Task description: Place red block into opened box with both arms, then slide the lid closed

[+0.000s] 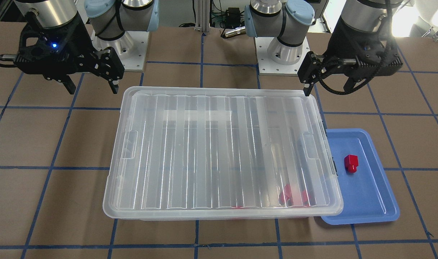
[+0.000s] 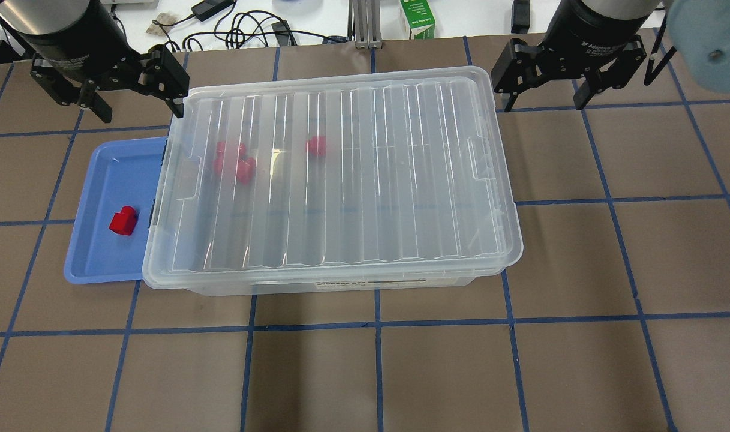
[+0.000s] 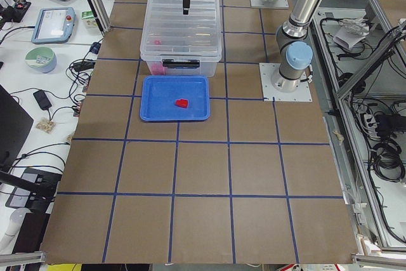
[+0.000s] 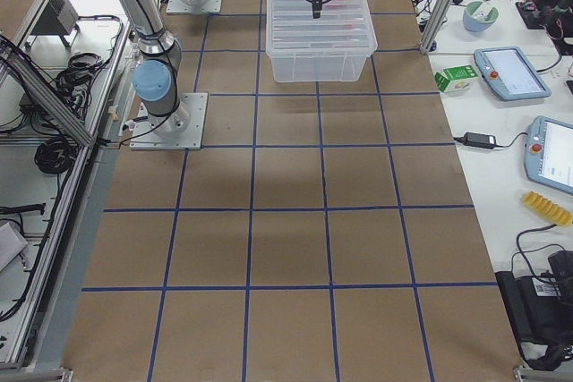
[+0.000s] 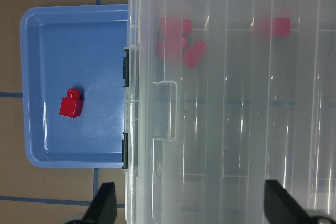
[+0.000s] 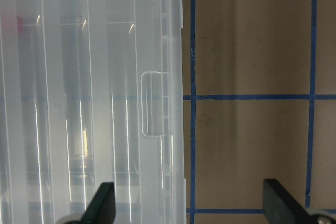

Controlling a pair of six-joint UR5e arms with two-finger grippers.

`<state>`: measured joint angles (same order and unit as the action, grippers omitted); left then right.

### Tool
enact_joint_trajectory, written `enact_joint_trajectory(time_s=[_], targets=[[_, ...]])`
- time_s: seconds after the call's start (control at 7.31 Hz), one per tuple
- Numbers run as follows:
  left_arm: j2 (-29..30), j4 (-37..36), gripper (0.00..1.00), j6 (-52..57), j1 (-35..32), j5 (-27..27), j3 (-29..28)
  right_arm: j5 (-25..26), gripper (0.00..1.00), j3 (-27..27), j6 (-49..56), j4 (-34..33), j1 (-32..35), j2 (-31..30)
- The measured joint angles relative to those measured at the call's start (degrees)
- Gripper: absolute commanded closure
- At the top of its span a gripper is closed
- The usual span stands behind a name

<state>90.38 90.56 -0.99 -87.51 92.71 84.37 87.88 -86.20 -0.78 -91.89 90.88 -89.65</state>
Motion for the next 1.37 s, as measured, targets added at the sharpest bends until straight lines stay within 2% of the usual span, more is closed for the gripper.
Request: enact_joint_trajectory(time_s=[0.96,1.09,1.37], targets=[[0.2,-0.6,0.0,0.8,1.1,-0.2,0.8,-0.1,0.0,-0.6,0.0,-1.0,-0.2,1.4],[0.8,-0.6,0.0,2.7,4.4,-0.3,1.0,0.0,0.0,-1.5,0.0,-4.0,-0.2,4.2],[3.9,-0.7,0.0,13.2,15.3,-3.3,2.4,0.5,0.0,-6.2,0.1,-15.1,-0.2,11.0]])
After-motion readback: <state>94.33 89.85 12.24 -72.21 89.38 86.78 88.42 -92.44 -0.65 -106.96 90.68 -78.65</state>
